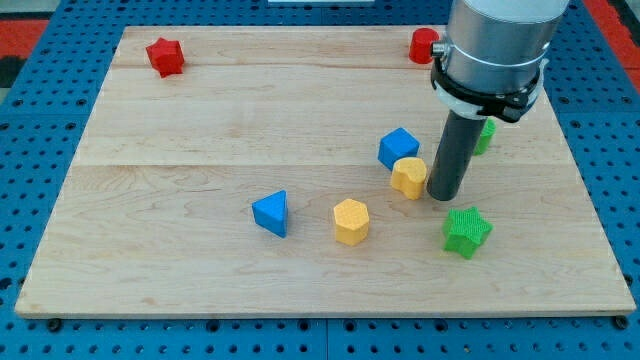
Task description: Push the blue triangle parallel to the top of the yellow hexagon
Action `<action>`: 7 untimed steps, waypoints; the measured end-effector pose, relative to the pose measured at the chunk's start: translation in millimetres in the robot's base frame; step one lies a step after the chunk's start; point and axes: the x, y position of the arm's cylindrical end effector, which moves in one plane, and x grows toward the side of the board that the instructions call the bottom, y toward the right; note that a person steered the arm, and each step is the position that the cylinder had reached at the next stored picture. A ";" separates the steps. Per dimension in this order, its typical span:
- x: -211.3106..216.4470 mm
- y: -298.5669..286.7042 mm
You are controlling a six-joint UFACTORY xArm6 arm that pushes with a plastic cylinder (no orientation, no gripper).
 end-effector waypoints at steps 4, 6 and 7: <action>11.3 6.4; 42.0 -98.9; 42.0 -165.3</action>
